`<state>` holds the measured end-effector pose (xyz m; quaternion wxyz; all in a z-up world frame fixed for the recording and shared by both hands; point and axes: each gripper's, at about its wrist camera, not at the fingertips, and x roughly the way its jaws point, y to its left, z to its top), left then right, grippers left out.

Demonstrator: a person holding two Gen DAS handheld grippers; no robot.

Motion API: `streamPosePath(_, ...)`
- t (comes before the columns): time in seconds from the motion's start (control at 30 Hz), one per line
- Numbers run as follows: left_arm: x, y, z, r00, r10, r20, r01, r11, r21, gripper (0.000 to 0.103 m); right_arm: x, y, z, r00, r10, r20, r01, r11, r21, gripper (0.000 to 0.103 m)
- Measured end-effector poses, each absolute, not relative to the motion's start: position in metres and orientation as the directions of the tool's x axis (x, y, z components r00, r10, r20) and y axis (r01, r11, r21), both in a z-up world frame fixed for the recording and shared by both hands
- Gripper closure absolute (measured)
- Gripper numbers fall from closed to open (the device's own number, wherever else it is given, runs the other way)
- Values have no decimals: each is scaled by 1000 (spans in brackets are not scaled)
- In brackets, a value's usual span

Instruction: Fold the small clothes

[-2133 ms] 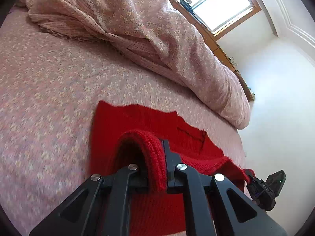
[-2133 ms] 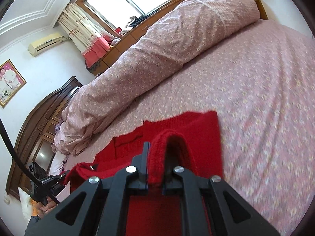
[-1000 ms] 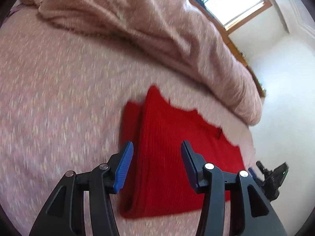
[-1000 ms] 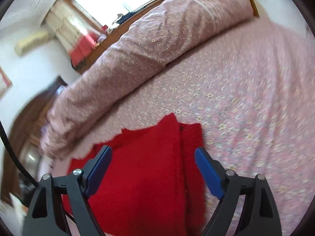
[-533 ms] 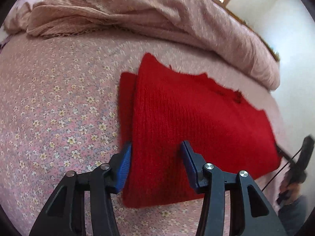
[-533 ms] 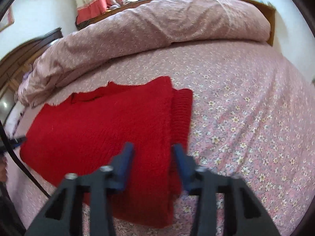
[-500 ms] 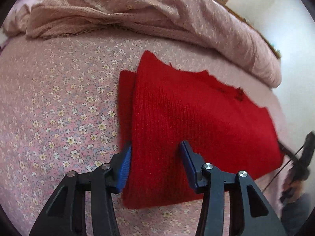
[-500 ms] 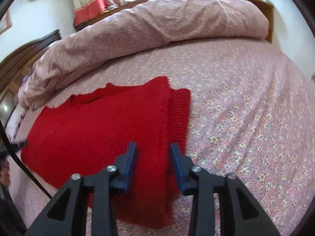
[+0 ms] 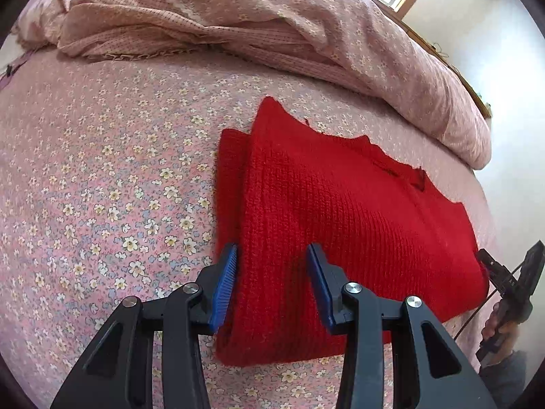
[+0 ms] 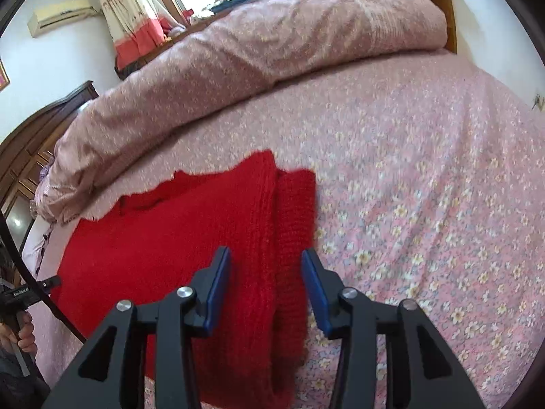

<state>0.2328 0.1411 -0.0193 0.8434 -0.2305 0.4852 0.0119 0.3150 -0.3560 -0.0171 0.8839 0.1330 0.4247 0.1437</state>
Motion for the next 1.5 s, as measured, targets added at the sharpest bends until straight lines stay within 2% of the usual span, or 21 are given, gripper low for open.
streamPosePath(0.13,233,140,-14,542,-194,-818,-232,900,-368,68,316,-349,-9,623,355,-697,-167,931,325,57)
streamPosePath(0.27,240,133,-12,545,-192,-816,-219,907,-360,67,330,-333,-23,553,355,-753,-175,934,312,57)
streamPosePath(0.37,244,131,-14,535,-185,-824,-217,913,-345,67,333,-324,-26,569,339,-749,-197,941,276,59)
streamPosePath(0.4,246,131,-16,532,-185,-826,-221,912,-346,67,335,-322,-26,573,346,-743,-206,938,278,65)
streamPosePath(0.47,247,134,-18,528,-196,-827,-231,903,-362,67,339,-320,-27,572,351,-741,-210,936,281,83)
streamPosePath(0.53,249,134,-19,530,-201,-824,-237,898,-372,67,342,-317,-23,583,341,-737,-210,940,269,92)
streamPosePath(0.73,246,136,-17,541,-200,-817,-241,894,-379,67,338,-299,5,717,212,-665,-208,974,87,93)
streamPosePath(0.87,241,134,-12,553,-188,-812,-237,899,-369,67,350,-286,-24,642,92,-762,-161,987,-16,90)
streamPosePath(1.03,233,126,11,625,-174,-761,-206,904,-376,67,319,-270,2,750,62,-658,-189,974,-124,79)
streamPosePath(1.13,229,108,25,664,-182,-725,-136,924,-356,67,290,-258,31,788,204,-580,-269,963,-26,77)
streamPosePath(1.23,222,80,34,691,-227,-687,-30,940,-341,68,271,-246,40,709,443,-549,-407,893,193,78)
streamPosePath(1.27,220,70,35,697,-237,-676,3,945,-328,68,268,-238,38,672,504,-543,-441,861,254,80)
streamPosePath(1.33,216,54,35,708,-245,-662,45,952,-304,69,266,-219,29,587,593,-551,-494,802,337,95)
streamPosePath(1.43,214,36,29,703,-286,-651,101,946,-307,76,268,-194,11,535,604,-591,-512,788,342,98)
streamPosePath(1.5,217,28,20,682,-294,-670,120,948,-293,78,273,-179,-4,502,596,-627,-512,789,339,99)
